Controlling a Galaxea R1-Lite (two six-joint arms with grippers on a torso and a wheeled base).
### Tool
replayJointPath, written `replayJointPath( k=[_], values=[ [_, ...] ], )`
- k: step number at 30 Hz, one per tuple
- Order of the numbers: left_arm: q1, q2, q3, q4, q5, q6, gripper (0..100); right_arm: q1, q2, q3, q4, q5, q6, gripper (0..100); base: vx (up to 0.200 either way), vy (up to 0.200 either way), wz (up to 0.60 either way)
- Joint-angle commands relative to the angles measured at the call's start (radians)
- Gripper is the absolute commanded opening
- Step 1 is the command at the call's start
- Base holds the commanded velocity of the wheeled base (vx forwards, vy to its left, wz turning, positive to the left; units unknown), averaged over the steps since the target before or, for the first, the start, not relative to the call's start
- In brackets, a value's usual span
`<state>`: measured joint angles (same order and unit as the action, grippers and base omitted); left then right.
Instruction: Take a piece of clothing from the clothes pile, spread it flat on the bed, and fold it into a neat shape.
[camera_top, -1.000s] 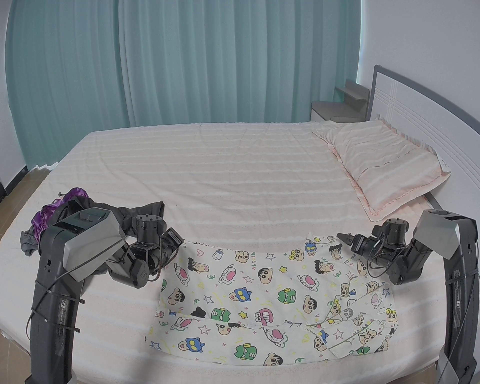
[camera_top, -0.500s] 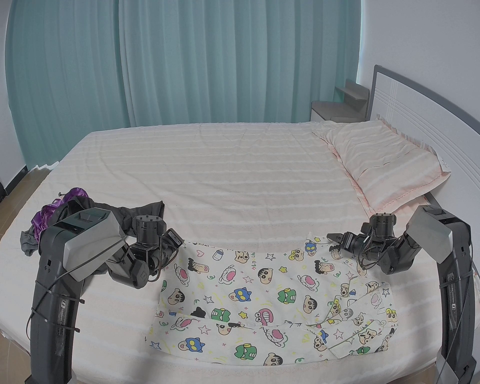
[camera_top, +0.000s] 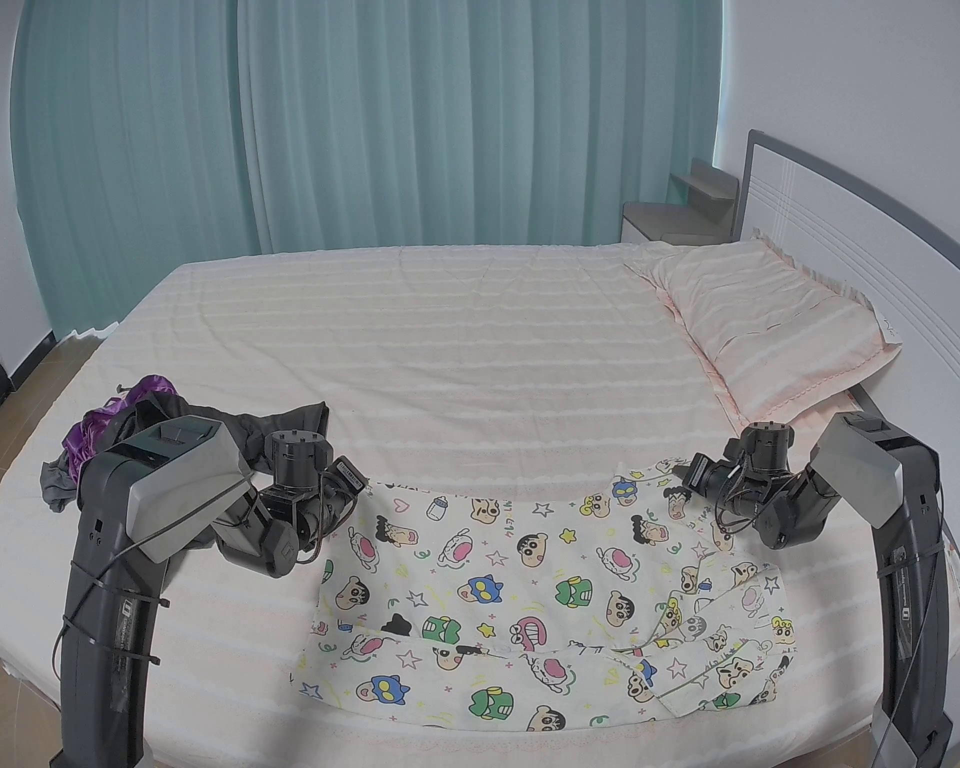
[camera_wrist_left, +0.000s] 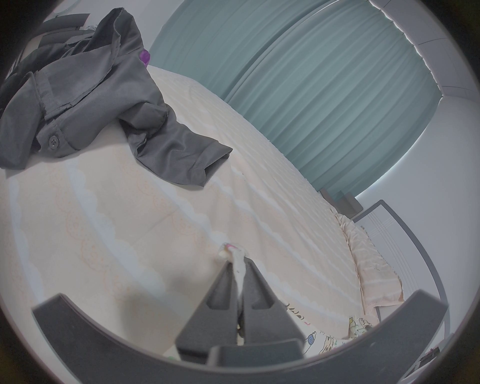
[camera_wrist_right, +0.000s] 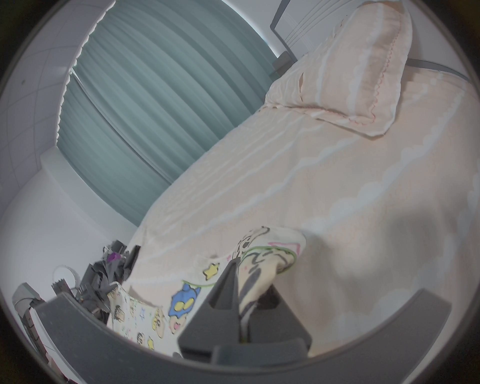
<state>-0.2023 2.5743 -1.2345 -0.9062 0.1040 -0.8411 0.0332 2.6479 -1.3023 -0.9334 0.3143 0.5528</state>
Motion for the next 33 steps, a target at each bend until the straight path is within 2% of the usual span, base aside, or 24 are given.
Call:
replayJointPath(
  k=[1,5,19,23,33],
  values=[
    [0.001,-0.005,0.0,-0.003,0.002,-0.003,0,-0.01,-0.008,0.011,-0.053,-0.001,0.035,0,0.0,0.0,0.0],
    [0.001,-0.008,0.001,-0.039,0.02,-0.038,0,-0.018,-0.012,0.011,-0.065,0.002,0.038,0,0.0,0.0,0.0],
    [0.003,-0.031,0.049,-0.06,0.017,-0.035,0,-0.03,-0.065,0.074,-0.108,0.009,0.044,0,0.0,0.0,0.0],
    [0.003,-0.086,0.122,-0.06,-0.009,0.008,0,-0.042,-0.141,0.207,-0.165,0.062,0.038,0,0.0,0.0,0.0],
    [-0.005,-0.131,0.228,-0.134,-0.01,0.06,0,-0.052,-0.21,0.408,-0.305,0.103,0.027,0,0.0,0.0,0.0]
  ],
)
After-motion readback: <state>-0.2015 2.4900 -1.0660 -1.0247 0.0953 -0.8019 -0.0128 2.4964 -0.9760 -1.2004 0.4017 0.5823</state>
